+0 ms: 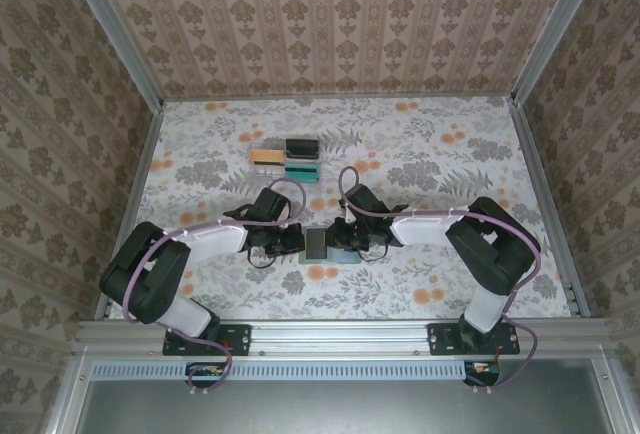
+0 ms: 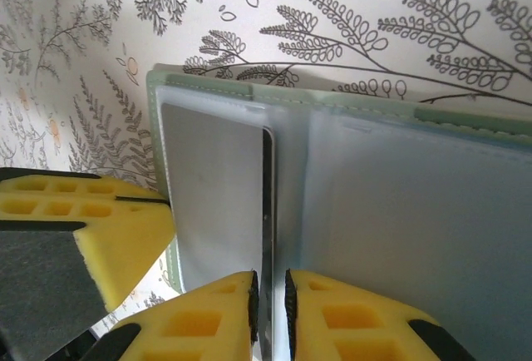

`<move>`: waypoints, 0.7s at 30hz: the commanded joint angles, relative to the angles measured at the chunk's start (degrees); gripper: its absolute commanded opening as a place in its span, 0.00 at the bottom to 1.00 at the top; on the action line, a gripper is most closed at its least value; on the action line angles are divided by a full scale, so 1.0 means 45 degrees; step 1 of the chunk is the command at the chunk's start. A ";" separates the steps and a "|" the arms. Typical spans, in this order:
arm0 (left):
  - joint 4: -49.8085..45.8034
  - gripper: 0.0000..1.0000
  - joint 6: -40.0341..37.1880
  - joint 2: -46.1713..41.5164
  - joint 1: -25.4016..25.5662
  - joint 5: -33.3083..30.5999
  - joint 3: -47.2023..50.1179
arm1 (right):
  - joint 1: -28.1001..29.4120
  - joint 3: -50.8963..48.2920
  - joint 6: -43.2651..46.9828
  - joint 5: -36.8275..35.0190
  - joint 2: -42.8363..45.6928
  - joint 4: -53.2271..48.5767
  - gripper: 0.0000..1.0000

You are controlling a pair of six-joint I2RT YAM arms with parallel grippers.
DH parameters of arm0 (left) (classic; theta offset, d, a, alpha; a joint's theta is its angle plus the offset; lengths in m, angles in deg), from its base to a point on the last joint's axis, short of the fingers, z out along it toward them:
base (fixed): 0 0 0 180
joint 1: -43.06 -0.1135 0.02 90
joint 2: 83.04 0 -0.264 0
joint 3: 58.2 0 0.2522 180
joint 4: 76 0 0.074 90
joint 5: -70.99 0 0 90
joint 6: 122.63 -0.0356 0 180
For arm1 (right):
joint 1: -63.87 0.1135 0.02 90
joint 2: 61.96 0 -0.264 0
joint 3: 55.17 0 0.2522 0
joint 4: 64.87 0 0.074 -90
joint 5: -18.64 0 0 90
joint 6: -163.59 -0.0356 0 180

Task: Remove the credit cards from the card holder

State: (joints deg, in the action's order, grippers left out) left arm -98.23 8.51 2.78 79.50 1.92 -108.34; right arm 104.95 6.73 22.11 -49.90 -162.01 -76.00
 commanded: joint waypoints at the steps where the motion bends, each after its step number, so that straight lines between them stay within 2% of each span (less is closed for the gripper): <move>1: -0.0130 0.00 -0.0043 0.0280 0.0182 -0.0130 0.0018 | -0.0066 -0.0151 -0.0257 0.0118 -0.0327 -0.0044 0.21; 15: -0.0207 0.00 -0.0073 0.0322 0.0336 -0.0090 -0.0192 | -0.0048 -0.0034 -0.0312 0.0731 -0.0524 0.0544 0.13; 17: -0.0208 0.00 -0.0082 0.0358 0.0357 -0.0100 -0.0201 | -0.0047 -0.0019 -0.0282 0.0725 -0.0478 0.0519 0.00; 21: -0.0322 0.00 -0.0088 0.0354 0.0348 -0.0221 -0.0233 | -0.0151 -0.0298 -0.0238 0.0472 -0.0051 0.0409 0.00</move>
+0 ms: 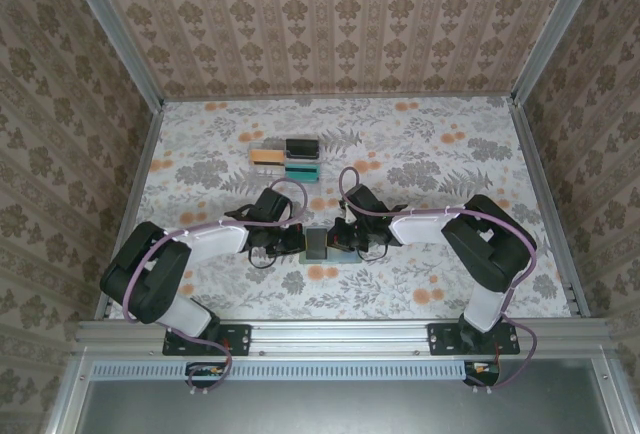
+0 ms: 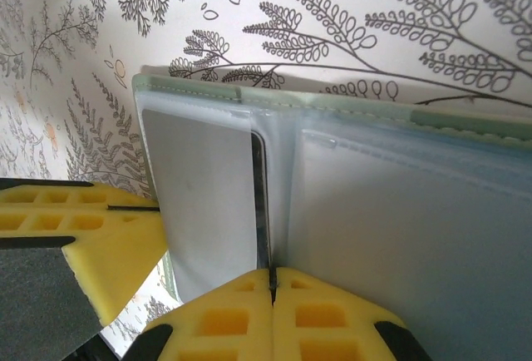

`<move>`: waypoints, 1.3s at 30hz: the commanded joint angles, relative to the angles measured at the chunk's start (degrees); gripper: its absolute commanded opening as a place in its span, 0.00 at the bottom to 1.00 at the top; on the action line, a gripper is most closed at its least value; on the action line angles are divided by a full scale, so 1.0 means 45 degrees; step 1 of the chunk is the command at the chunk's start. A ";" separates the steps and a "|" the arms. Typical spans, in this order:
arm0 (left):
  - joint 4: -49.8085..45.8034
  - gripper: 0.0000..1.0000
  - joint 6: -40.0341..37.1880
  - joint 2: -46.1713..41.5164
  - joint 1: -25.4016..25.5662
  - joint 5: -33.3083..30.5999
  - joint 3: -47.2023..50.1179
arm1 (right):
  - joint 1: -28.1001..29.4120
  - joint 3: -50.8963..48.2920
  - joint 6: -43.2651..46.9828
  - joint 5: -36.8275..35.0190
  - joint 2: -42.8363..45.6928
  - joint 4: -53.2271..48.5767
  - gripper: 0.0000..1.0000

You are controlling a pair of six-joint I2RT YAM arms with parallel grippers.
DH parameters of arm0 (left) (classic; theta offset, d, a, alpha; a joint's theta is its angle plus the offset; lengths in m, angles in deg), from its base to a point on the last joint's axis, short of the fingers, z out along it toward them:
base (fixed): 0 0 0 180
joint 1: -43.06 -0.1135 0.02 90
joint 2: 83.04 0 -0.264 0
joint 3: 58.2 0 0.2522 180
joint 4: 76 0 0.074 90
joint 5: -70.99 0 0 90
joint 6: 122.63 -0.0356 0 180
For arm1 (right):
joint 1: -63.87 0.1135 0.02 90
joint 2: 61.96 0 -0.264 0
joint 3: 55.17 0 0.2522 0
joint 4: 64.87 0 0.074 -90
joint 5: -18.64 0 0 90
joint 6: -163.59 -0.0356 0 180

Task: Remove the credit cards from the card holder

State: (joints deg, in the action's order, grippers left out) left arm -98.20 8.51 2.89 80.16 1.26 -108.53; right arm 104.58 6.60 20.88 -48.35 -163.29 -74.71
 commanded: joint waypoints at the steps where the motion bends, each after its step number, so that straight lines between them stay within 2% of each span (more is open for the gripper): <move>1: -0.0386 0.00 -0.0099 0.0318 0.0191 -0.0127 -0.0165 | -0.0133 -0.0390 0.0048 0.0084 0.0376 0.0069 0.00; 12: -0.0456 0.00 -0.0123 0.0283 0.0154 -0.0122 -0.0071 | -0.0648 -0.0991 0.0260 0.0288 0.1108 0.0107 0.00; 13: -0.0430 0.00 -0.0135 0.0318 0.0154 -0.0074 -0.0083 | -0.0629 -0.0925 0.0251 0.0348 0.1064 0.0154 0.02; 16: -0.0369 0.00 -0.0104 0.0356 0.0159 0.0011 -0.0113 | -0.0480 -0.0682 0.0311 0.0357 0.0980 0.0127 0.19; 21: -0.0307 0.00 -0.0104 0.0435 0.0173 0.0112 -0.0072 | -0.0327 -0.0402 0.0448 0.0323 0.0881 -0.0032 0.24; 33: -0.0217 0.00 -0.0101 0.0477 0.0173 0.0202 -0.0063 | -0.0052 0.0092 0.0590 0.0433 0.0027 -0.0304 0.26; 39: -0.0188 0.00 -0.0102 0.0510 0.0173 0.0239 -0.0064 | 0.0121 0.0306 0.0567 0.0636 -0.0296 -0.0188 0.22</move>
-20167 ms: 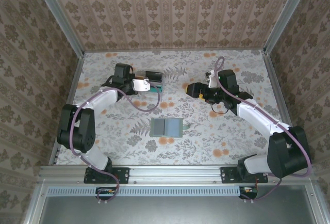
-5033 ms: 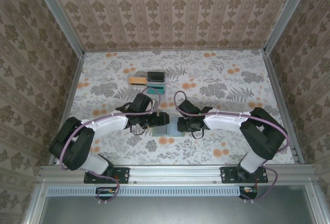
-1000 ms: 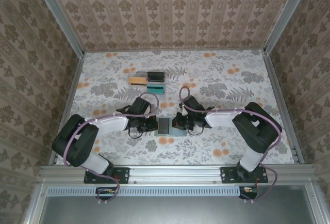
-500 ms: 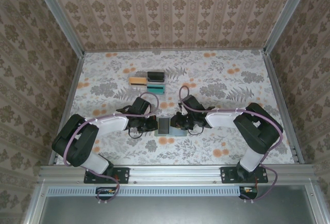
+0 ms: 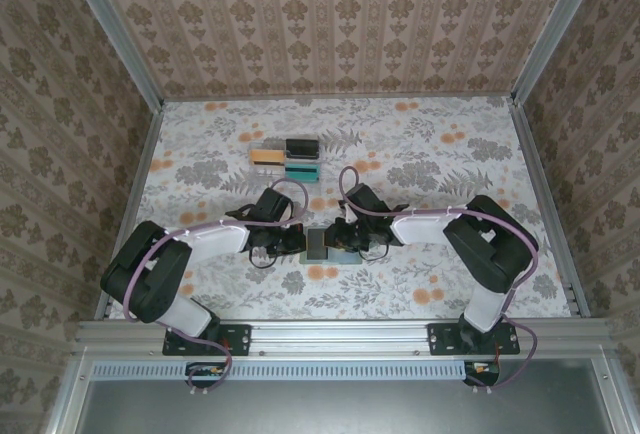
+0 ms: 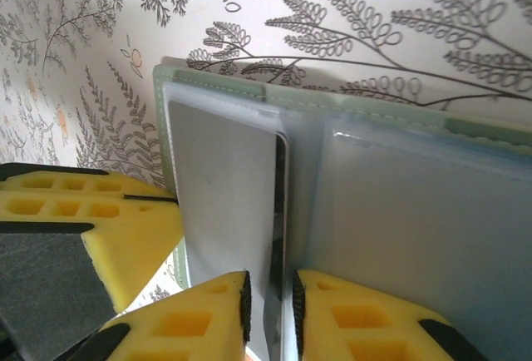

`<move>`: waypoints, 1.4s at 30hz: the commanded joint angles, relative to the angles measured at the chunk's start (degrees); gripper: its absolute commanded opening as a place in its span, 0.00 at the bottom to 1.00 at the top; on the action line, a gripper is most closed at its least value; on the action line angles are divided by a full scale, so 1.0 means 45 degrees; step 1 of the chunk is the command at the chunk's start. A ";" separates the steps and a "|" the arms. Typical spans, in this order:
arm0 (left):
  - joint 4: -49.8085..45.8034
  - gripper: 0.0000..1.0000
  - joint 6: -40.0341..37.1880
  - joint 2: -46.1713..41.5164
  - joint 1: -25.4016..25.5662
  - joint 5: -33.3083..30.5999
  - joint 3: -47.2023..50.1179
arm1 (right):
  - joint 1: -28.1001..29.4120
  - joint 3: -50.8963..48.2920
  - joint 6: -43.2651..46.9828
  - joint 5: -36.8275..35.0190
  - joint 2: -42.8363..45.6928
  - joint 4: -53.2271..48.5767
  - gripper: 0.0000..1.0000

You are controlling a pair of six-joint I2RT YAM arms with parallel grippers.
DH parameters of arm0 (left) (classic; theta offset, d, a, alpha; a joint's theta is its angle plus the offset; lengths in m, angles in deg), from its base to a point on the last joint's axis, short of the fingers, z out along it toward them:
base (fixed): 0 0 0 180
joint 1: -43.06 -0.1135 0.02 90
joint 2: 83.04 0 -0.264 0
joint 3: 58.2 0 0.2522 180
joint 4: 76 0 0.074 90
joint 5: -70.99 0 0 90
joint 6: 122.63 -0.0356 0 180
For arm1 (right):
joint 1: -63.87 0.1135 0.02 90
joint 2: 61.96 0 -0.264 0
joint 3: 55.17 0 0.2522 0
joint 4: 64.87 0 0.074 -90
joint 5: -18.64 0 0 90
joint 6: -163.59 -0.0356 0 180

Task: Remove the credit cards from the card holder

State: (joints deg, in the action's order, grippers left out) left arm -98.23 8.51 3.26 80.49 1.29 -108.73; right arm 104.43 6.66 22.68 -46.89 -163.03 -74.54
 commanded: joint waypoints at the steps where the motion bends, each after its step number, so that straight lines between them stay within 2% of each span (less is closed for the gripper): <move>1: -0.0188 0.00 -0.0090 0.0429 0.0112 0.0251 -0.0028 | 0.0201 0.0313 0.0153 0.0372 -0.0395 -0.0162 0.22; 4: -0.0169 0.00 -0.0100 0.0436 0.0120 0.0256 -0.0031 | 0.0264 0.0343 0.0143 0.0383 -0.0424 -0.0124 0.21; 9: -0.0226 0.00 -0.0115 0.0435 0.0120 0.0227 -0.0041 | 0.0243 0.0237 0.0185 0.0180 -0.0202 -0.0318 0.05; 11: -0.0278 0.00 -0.0128 0.0443 0.0120 0.0169 -0.0061 | 0.0188 0.0092 0.0168 0.0076 -0.0075 -0.0321 0.02; 28: -0.0539 0.00 -0.0151 0.0442 0.0081 -0.0001 -0.0012 | -0.0555 -0.0916 0.0300 0.0139 0.0996 -0.0299 0.00; 29: -0.0539 0.00 -0.0140 0.0446 0.0081 0.0002 -0.0012 | -0.0555 -0.0936 0.0280 0.0163 0.0982 -0.0182 0.00; 31: -0.0520 0.00 -0.0137 0.0454 0.0081 0.0045 -0.0009 | -0.0540 -0.0937 0.0226 0.0301 0.0831 0.0098 0.17; 33: -0.0496 0.00 -0.0139 0.0456 0.0081 0.0080 -0.0001 | -0.0536 -0.0937 0.0103 0.0438 0.0624 0.0449 0.26; 40: -0.0442 0.00 -0.0101 0.0445 0.0129 0.0177 0.0003 | -0.0517 -0.0823 -0.0213 0.0559 -0.0003 0.1086 0.28; 42: -0.0425 0.00 -0.0104 0.0439 0.0139 0.0192 -0.0011 | -0.0516 -0.0781 -0.0209 0.0566 -0.0124 0.1118 0.25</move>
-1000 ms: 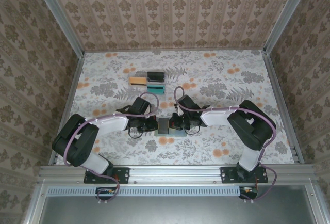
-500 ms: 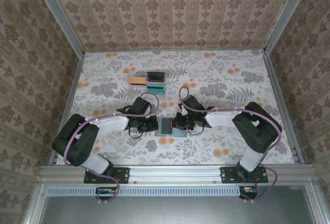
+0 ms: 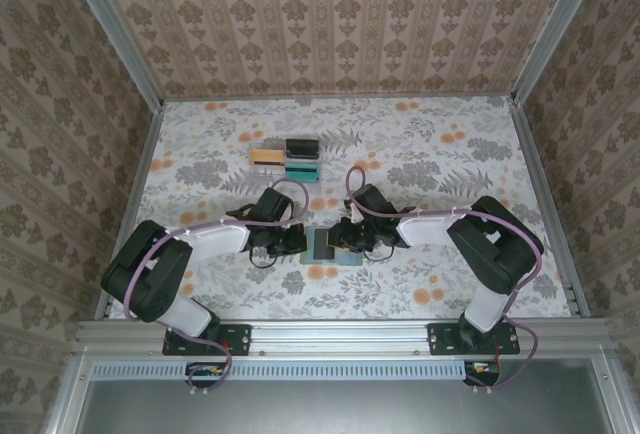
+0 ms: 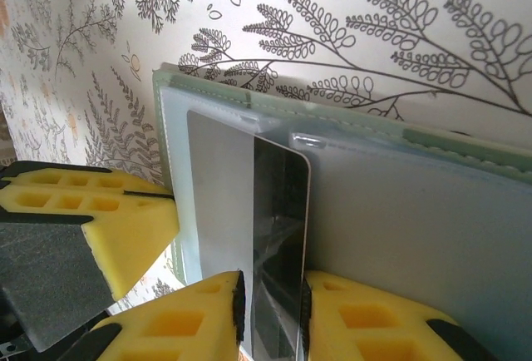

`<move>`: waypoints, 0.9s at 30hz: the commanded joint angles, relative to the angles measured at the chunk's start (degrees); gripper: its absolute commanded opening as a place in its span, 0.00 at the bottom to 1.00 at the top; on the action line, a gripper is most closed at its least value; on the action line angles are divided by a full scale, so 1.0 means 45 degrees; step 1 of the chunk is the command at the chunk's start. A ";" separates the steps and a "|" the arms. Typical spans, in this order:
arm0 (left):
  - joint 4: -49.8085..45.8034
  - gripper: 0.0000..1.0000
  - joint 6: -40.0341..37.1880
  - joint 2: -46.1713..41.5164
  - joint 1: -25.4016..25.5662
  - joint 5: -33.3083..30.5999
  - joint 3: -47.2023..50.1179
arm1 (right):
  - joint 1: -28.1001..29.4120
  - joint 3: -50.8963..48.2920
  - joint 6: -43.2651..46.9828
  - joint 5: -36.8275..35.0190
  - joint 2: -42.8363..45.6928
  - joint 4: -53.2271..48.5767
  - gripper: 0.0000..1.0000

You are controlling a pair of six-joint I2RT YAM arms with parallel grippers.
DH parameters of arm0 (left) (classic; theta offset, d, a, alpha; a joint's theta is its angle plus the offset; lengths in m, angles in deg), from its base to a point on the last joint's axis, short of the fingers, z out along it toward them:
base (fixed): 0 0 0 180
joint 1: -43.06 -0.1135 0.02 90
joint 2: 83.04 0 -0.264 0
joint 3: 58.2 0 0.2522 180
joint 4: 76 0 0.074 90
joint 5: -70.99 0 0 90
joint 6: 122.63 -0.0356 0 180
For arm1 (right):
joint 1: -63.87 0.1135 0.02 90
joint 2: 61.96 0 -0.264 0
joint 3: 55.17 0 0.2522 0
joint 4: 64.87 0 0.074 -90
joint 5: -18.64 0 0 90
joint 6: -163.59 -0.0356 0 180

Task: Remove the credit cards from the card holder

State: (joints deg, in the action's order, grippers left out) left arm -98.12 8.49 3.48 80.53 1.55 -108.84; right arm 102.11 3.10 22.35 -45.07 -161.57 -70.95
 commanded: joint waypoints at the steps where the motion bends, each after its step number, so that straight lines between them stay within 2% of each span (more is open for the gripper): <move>1: -0.0464 0.00 -0.0099 0.0398 0.0144 0.0139 0.0023 | -0.0001 0.0011 -0.0130 0.0159 -0.0485 0.0307 0.22; 5: -0.0500 0.00 -0.0095 0.0303 0.0148 0.0094 0.0088 | -0.0038 -0.0174 0.0036 -0.0016 -0.0240 0.0069 0.08; 16: -0.0699 0.00 -0.0240 0.0247 0.0089 0.0012 -0.0002 | -0.0912 -0.1673 0.0707 0.0019 0.1527 -0.0411 0.03; 27: -0.1076 0.00 -0.0283 -0.0440 0.0042 0.0109 -0.0618 | -0.1422 -0.2072 0.1470 0.0122 0.4161 -0.1471 0.00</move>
State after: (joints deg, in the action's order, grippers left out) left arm -99.76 8.08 3.45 80.53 1.63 -109.67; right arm 95.95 -6.15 26.81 -44.13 -146.09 -74.19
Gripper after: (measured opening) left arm 0.047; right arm 0.065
